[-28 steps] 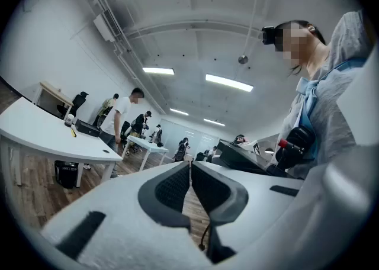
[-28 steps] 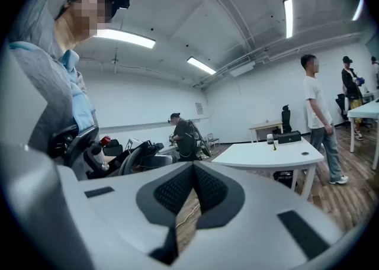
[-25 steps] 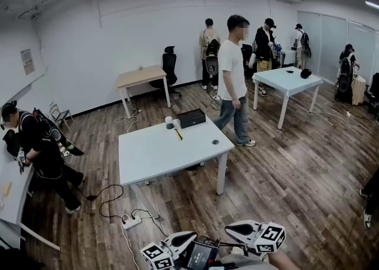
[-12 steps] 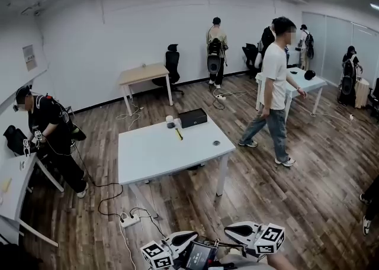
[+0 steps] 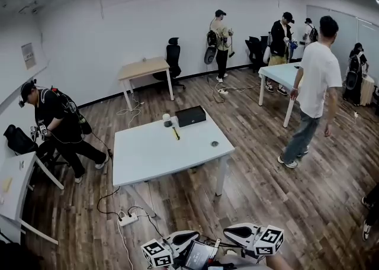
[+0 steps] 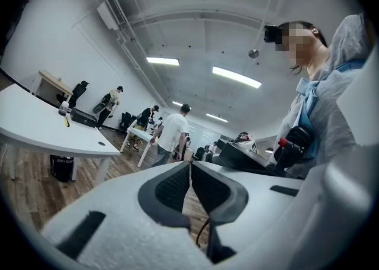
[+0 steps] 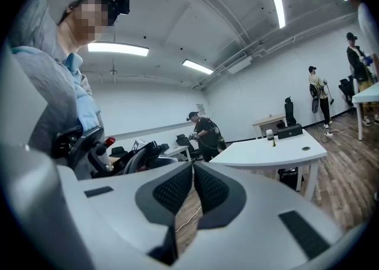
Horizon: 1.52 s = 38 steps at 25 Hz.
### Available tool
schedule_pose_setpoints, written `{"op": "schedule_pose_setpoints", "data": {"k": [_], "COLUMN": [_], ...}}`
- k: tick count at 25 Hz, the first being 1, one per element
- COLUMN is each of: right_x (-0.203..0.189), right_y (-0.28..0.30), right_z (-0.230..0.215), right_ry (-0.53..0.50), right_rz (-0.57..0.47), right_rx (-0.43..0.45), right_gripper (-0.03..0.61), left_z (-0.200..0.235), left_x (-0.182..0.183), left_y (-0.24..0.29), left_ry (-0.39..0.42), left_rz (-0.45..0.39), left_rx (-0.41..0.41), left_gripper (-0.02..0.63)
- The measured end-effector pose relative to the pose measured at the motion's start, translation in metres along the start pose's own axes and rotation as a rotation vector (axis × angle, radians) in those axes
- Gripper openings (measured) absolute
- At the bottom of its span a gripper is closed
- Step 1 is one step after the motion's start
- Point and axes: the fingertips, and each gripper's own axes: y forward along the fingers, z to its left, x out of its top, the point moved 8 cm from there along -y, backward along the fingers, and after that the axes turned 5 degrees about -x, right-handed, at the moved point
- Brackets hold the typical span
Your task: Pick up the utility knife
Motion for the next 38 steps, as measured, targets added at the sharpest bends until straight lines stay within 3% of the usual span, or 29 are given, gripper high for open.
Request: {"op": "schedule_pose_setpoints", "data": {"k": [15,30,38], "right_x": [0.053,0.049,0.058], "right_y": [-0.013,0.012,0.06], "right_z": [-0.126,-0.171,-0.188], "right_ry": [-0.049,-0.068,-0.096], "right_rz": [0.01,0.083,0.112], "right_rx": [0.035,0.154,0.162], "right_gripper": [0.029,0.029,0.03], "left_z": [0.053,0.068,0.11], "left_x": [0.044,0.036,0.037], "left_y": [0.102,0.108,0.097], "left_ry": [0.014,-0.017,-0.041], "left_rz": [0.029,0.016,0.006], "left_rx": [0.027,0.179,0.17], "left_gripper": [0.018,0.018,0.018]}}
